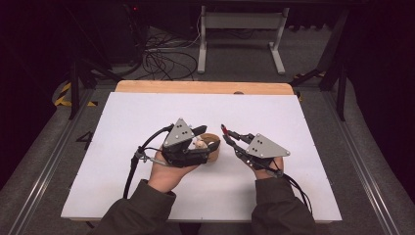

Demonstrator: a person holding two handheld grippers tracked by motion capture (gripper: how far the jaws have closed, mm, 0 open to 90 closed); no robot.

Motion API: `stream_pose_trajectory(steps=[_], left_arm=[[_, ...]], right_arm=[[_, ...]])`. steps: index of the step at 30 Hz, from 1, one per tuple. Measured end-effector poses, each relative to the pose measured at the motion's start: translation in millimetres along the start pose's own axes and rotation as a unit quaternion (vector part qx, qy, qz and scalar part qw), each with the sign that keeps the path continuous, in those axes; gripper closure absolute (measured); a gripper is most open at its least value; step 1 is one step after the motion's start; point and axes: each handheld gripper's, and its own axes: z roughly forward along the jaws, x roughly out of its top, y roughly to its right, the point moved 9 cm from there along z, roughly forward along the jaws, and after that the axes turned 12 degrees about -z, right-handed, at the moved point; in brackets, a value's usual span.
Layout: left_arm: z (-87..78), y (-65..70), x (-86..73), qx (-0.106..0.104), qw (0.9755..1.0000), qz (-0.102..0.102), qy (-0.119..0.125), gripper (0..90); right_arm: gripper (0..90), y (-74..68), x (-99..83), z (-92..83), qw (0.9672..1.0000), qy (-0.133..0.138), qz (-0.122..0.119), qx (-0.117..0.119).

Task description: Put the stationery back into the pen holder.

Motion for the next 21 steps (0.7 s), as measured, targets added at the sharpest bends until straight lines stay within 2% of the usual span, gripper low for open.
stream_pose_trajectory(steps=[7, 16, 21], left_arm=[[-8.8, -9.5, -4.4, 0.010, 0.9999, 0.005, 0.006, 32.2], [-21.4, -20.2, -11.1, 0.016, 0.9997, 0.000, 0.016, 27.3], [-27.0, -25.9, -16.0, 0.020, 0.9996, -0.003, 0.018, 26.6]], right_arm=[[79.9, -1.7, 0.9, 11.1, 0.9970, 0.037, 0.067, -0.010], [79.8, -5.7, -10.0, 29.3, 0.9913, 0.055, 0.117, -0.026], [79.8, -6.2, -18.7, 40.3, 0.9868, 0.059, 0.148, -0.030]])
